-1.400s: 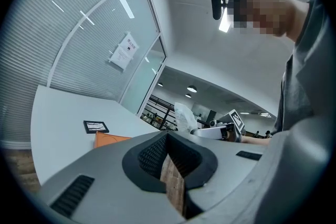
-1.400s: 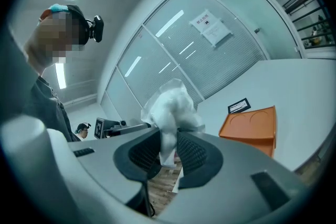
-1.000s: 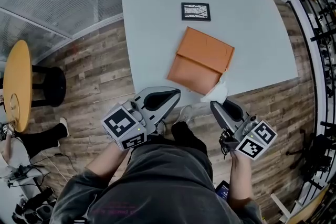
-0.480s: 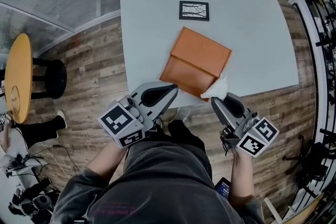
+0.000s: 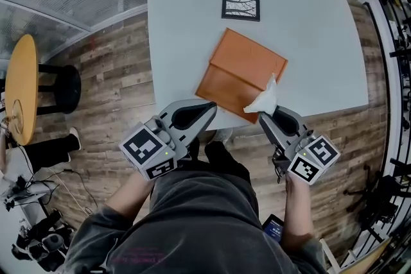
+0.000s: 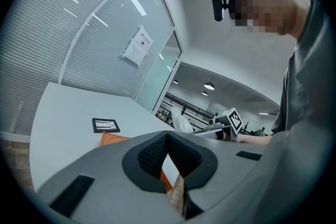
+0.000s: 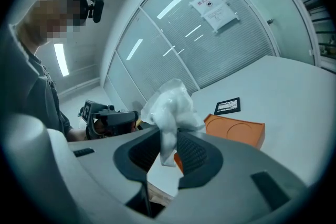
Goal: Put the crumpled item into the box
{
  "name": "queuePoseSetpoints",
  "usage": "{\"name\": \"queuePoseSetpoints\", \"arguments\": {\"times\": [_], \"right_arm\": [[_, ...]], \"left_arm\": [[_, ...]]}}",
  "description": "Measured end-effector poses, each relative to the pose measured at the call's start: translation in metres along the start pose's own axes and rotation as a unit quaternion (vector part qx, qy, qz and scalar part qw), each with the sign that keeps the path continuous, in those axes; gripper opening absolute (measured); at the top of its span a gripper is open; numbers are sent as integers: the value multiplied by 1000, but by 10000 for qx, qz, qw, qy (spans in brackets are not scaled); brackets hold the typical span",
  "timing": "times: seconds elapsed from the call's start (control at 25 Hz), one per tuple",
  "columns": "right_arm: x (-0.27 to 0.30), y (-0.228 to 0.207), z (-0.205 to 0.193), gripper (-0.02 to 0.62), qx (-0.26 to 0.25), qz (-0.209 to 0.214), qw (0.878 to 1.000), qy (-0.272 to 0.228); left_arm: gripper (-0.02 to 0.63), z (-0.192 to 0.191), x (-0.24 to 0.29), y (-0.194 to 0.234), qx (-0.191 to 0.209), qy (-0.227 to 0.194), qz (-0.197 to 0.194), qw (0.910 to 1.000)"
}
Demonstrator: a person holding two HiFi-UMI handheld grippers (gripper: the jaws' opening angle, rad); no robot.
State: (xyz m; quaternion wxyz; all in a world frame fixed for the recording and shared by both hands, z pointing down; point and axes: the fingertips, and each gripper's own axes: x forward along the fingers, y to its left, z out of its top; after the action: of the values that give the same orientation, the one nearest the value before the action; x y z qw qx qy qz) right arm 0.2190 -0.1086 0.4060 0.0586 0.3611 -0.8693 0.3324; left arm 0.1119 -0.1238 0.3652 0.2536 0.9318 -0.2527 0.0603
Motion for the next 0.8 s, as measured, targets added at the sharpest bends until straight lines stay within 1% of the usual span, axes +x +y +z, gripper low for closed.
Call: {"name": "queuePoseSetpoints", "arguments": {"times": [0.32, 0.52, 0.8], "right_arm": [[34, -10, -15, 94, -203, -278, 9985, 437], [54, -14, -27, 94, -374, -438, 9949, 827], [101, -12, -47, 94, -316, -540, 9907, 1206]], "left_arm": [[12, -5, -11, 25, -119, 109, -115, 9998], [12, -7, -13, 37, -161, 210, -242, 9994], [12, -14, -30, 74, -267, 335, -397, 9983]]}}
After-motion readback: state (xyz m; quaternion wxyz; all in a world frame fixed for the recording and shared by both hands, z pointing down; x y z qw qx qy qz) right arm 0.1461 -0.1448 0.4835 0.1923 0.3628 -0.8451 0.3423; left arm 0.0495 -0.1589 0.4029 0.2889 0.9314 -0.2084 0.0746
